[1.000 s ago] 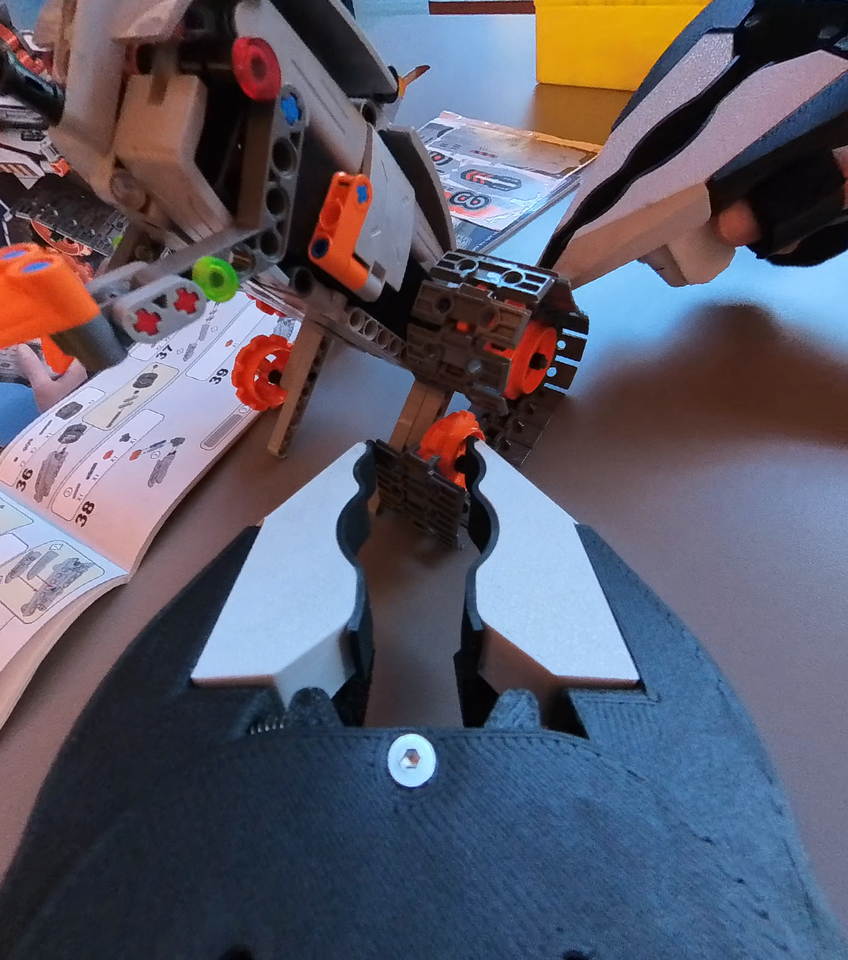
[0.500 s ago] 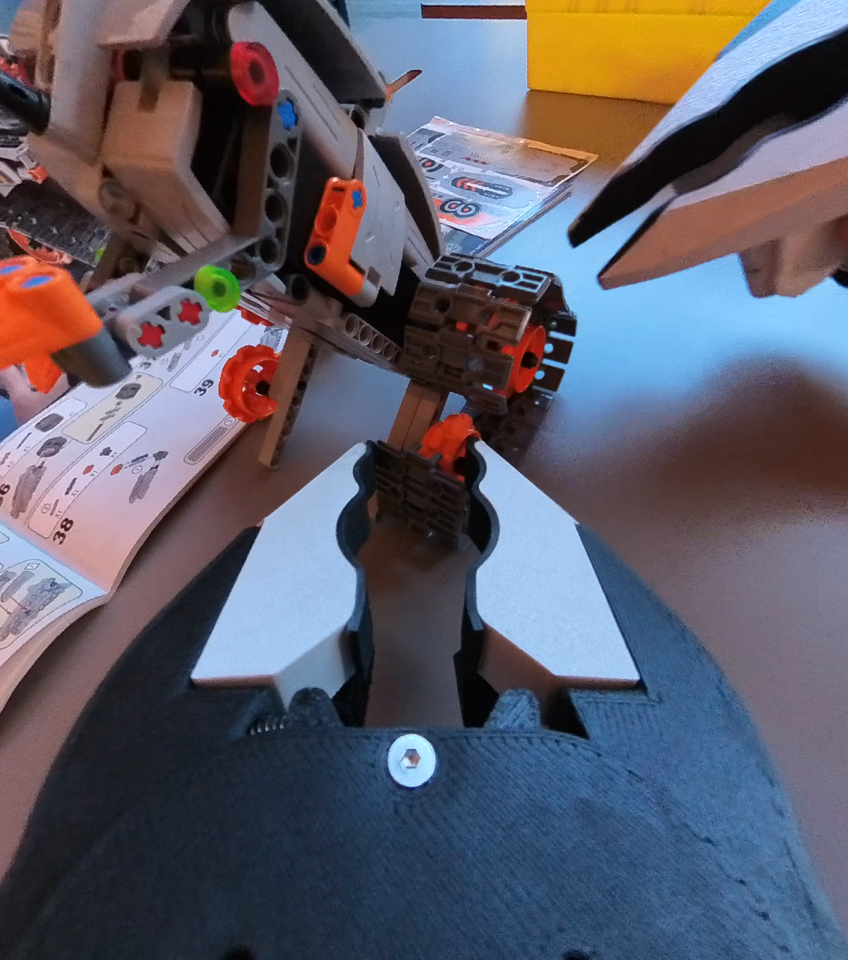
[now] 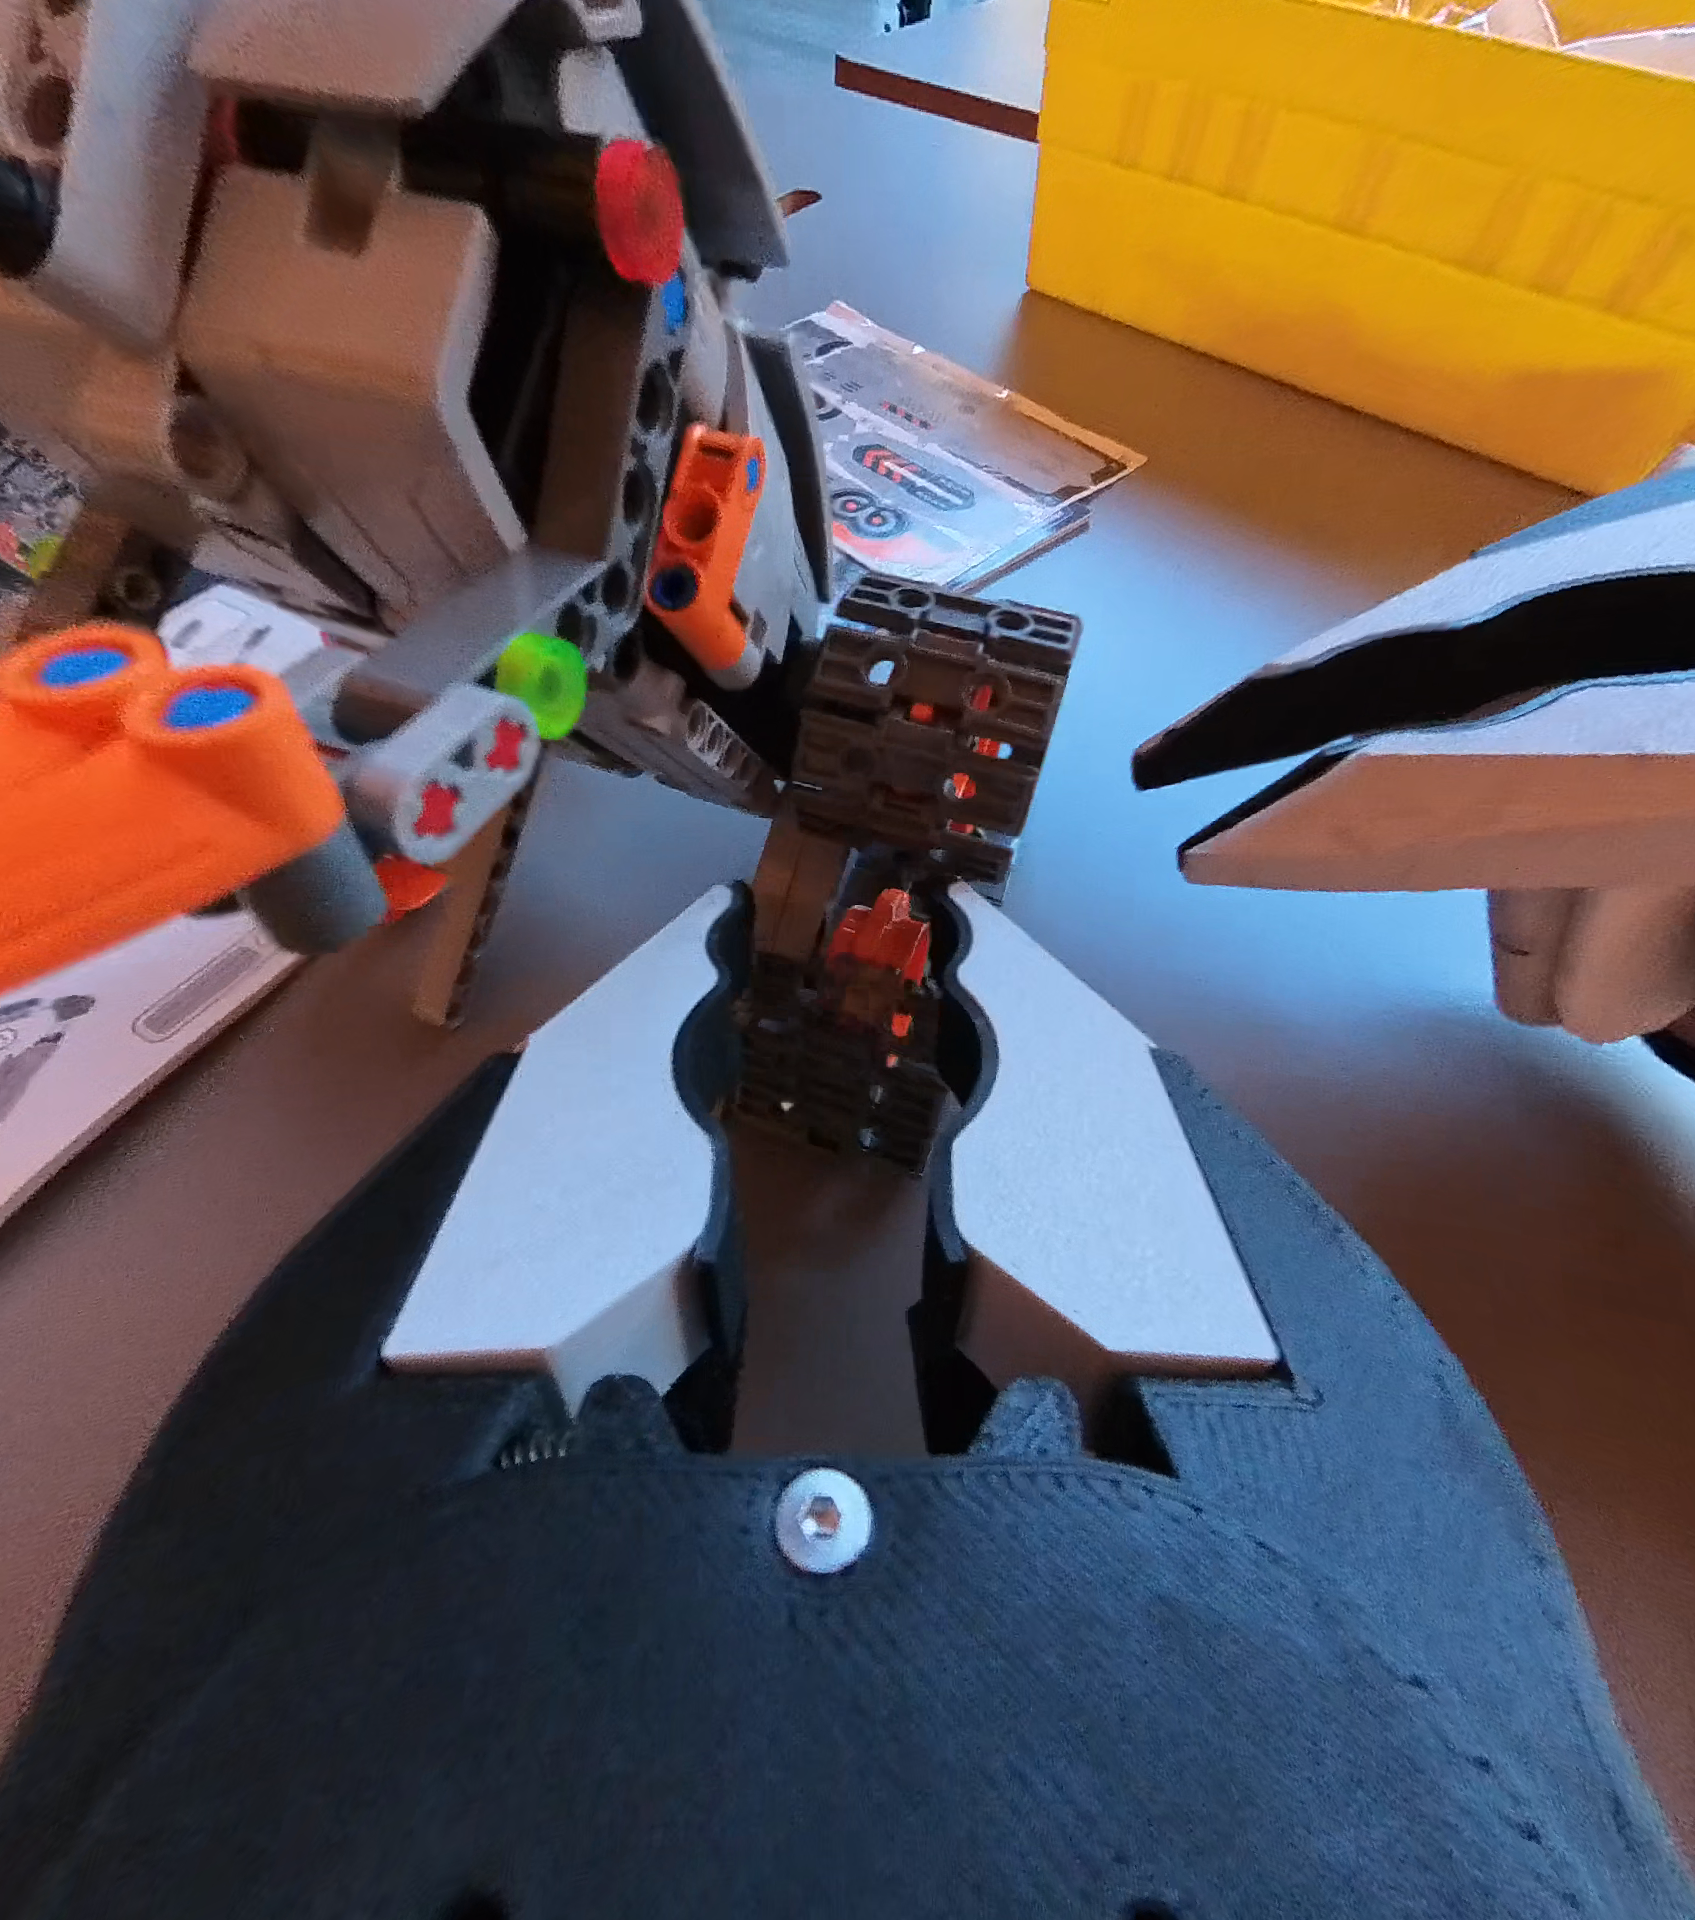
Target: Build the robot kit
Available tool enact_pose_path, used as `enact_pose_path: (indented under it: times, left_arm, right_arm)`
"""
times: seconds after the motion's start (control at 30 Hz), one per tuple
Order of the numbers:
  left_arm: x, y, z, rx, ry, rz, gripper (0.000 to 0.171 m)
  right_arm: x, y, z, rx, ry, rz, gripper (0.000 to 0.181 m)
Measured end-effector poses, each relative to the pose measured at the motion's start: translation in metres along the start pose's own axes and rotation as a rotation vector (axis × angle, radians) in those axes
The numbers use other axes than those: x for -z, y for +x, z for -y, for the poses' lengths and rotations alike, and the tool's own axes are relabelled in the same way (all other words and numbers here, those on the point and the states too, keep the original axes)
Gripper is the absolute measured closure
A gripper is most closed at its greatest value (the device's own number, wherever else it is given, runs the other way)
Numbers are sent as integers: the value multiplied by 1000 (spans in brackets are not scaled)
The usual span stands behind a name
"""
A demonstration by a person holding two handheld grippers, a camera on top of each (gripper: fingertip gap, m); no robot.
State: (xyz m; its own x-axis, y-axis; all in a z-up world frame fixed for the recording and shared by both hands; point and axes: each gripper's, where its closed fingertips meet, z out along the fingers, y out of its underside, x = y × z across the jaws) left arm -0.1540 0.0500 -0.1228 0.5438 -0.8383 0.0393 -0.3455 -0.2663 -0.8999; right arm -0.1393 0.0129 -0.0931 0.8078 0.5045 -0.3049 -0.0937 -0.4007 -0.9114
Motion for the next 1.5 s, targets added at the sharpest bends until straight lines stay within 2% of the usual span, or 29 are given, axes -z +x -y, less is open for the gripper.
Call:
enact_pose_path:
  times: [0.17, 0.27, 0.33, 0.37, 0.47, 0.53, 0.6, 0.73, 0.83, 1.0, 1.23, 1.5]
  left_arm:
    - [21, 0, -6, 1, 9, -86, 119]
    - [49, 3, -14, 14, -25, -265, 116]
    - [66, 0, -26, -29, -66, -389, 122]
    - [69, -7, -34, -55, -91, -418, 119]
    - [67, -32, -58, -93, -212, -417, 119]
    - [61, -39, -64, -93, -274, -399, 119]
    - [59, -29, -64, -119, -298, -424, 126]
    - [52, -22, -63, -271, -292, -354, 131]
    - [47, -16, -64, -231, -313, -341, 135]
    - [45, -15, -64, -221, -320, -308, 148]
    - [45, -14, -64, -194, -324, -290, 148]
    - [48, -15, -65, -172, -315, -285, 148]
  right_arm:
    - [0, -5, -13, -9, -36, 11, 161]
    - [2, -11, -15, 6, -36, 24, 161]
    - [2, -15, -18, 27, -47, 45, 161]
    - [1, -18, -20, 42, -59, 55, 161]
    - [-7, -23, -29, 106, -123, 62, 161]
    - [-13, -29, -35, 197, -165, 47, 161]
    - [-18, -34, -37, 308, -186, 17, 161]
    - [-28, -43, -42, 568, -222, -16, 161]
    - [-34, -36, -53, 653, -300, -59, 161]
    - [-31, -34, -52, 583, -286, -59, 161]
    - [-26, -33, -44, 428, -223, -25, 161]
    - [-21, -17, -26, 300, -137, -98, 161]
